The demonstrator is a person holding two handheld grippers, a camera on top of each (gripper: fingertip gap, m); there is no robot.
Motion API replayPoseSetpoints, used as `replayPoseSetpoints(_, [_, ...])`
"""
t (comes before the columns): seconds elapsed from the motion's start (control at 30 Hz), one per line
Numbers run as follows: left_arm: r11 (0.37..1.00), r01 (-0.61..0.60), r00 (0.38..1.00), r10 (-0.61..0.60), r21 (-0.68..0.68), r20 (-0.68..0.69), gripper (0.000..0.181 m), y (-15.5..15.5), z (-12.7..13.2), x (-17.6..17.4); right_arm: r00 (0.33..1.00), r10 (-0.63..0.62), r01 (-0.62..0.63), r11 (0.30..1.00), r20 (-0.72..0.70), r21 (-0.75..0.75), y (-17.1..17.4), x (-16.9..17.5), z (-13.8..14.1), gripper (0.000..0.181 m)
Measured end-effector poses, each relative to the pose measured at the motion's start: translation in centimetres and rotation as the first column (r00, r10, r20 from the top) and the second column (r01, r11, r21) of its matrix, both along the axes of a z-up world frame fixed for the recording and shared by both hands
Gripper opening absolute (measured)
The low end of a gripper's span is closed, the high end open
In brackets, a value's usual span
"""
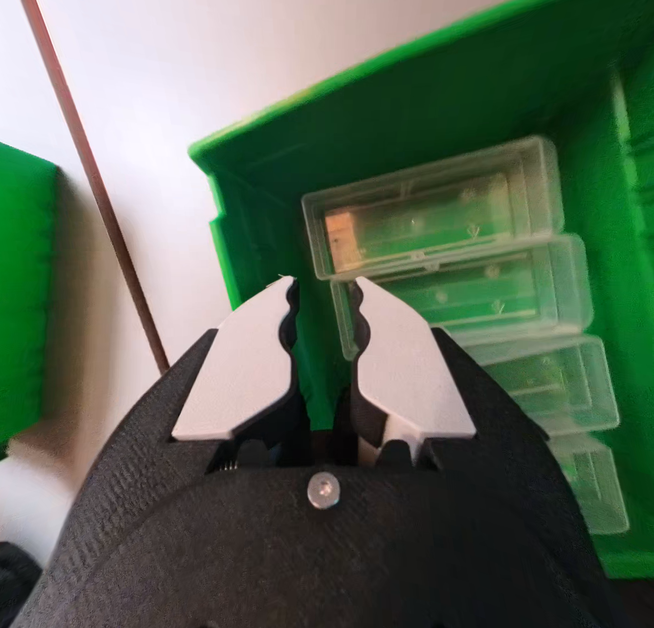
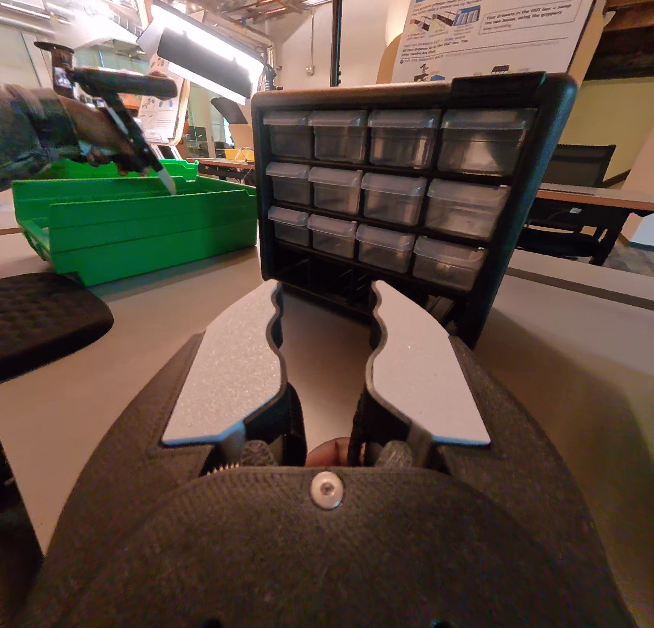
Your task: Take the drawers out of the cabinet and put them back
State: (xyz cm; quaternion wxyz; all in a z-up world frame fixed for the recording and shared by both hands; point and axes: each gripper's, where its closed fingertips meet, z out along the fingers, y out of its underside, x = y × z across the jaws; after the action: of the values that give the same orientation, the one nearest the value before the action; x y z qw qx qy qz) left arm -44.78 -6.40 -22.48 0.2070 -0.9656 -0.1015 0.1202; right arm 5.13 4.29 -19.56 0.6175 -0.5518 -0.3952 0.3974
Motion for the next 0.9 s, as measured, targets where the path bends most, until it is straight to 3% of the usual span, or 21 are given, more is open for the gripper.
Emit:
replayPoseSetpoints(0.27, [0.987,-0.08,0.995,0.071,-0.141,-0.063,0.029,0.9,-2.8,-1.6,0.999,0.049,-0.049,0.999,0.006,0.021,-0.4,-1.0,0.0,0.045])
replayPoseSetpoints(0.43, [0.967,-0.126,0.992,0.122,-0.222,-0.033,0.029,1.4,-4.9,-1.7,0.998,0.057,-0.056,0.998,-0.025,0.023,-0.6,-0.7,0.4,0.045])
replayPoseSetpoints(0.57, [0.953,-0.159,0.987,0.152,-0.259,-0.047,0.01,1.1,-6.1,-2.2,0.998,0.05,-0.048,0.998,-0.033,0.051,-0.5,-0.4,0.7,0.044])
replayPoseSetpoints(0.7, [0.985,-0.161,0.986,0.164,-0.065,0.03,0.003,2.7,-3.0,-1.6,0.998,0.054,-0.054,0.998,-0.014,0.044,-0.5,-0.8,0.3,0.044])
replayPoseSetpoints(0.9, [0.964,-0.162,0.977,0.187,0.211,-0.104,0.002,1.8,5.4,-2.1,0.998,0.06,-0.06,0.996,-0.002,0.064,-0.8,-1.1,0.2,0.044])
